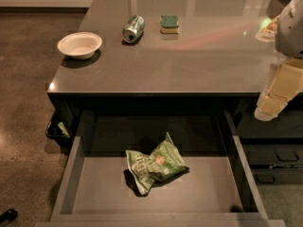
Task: Pick green jalapeno chip bag from top drawer and place on counter
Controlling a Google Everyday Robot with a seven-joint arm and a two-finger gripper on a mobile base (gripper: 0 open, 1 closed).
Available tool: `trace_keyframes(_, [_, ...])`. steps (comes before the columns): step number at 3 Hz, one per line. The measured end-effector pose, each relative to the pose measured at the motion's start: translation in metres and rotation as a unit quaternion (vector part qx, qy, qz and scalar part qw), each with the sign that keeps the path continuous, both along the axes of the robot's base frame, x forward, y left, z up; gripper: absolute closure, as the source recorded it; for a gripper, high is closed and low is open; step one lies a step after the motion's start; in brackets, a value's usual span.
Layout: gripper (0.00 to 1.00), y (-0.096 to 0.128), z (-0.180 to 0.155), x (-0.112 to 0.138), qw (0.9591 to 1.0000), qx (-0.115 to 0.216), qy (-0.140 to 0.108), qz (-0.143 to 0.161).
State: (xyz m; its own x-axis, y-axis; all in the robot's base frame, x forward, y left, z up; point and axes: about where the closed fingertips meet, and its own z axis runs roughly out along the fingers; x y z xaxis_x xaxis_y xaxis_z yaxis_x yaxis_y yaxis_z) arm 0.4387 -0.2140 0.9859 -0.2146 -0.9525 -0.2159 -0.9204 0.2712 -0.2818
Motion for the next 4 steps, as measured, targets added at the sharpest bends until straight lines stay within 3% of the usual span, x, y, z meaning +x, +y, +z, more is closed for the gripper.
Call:
trace_keyframes(1, [0.0,0.0,0.0,0.0,1.0,0.0,0.0,0.0])
trace_keyframes(2, [0.0,0.016,-0.035,0.005,0.9994,0.028,0.011,0.017])
trace_keyframes(3, [0.0,0.044,-0.097,0.016,0.995,0.079,0.026,0.055])
trace_keyframes(4, [0.0,0.068,-0.138,0.02,0.9868,0.118,0.046,0.101])
